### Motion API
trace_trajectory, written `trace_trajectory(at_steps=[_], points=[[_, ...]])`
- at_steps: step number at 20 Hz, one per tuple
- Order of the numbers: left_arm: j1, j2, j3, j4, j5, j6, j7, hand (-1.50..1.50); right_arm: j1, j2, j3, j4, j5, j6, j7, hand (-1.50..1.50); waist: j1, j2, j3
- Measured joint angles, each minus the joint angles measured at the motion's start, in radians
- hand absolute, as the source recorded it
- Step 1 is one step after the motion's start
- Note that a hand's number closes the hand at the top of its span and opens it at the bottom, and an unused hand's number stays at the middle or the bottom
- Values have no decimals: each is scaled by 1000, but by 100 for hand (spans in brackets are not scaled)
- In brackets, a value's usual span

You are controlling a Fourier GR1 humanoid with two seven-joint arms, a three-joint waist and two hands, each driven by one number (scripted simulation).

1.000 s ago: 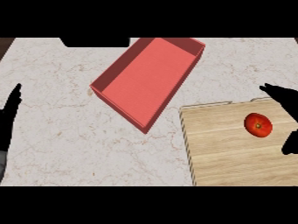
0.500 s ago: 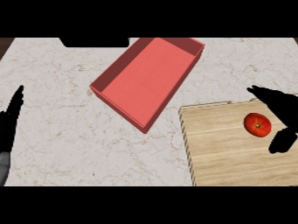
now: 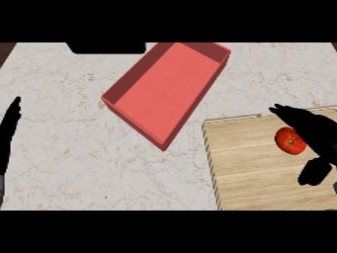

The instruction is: Pick the tomato from the tray and place it in the cardboard box

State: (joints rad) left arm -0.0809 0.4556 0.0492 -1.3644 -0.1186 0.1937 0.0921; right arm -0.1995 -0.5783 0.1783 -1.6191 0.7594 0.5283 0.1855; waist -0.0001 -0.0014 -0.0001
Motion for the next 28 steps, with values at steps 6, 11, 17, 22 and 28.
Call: trace_trajectory(at_steps=[6,11,17,22,28], points=[[-8,-19,23,7,-19,-22,-2,0,-17,51,15,42,87,33,56,-150,2,1,0],[-11,-41,41,13,-43,-36,-8,0,-36,94,3,128,152,17,54,150,3,2,0],[-8,-40,61,11,-44,-61,-14,0,-76,85,-3,230,256,-150,-35,150,6,-2,-7],[-14,-54,64,12,-63,-56,-15,0,-106,90,-6,281,334,-263,-75,150,4,-4,-9],[-38,-67,60,27,-72,-61,-12,0,-235,105,-80,461,248,-308,-269,150,18,3,-4]])
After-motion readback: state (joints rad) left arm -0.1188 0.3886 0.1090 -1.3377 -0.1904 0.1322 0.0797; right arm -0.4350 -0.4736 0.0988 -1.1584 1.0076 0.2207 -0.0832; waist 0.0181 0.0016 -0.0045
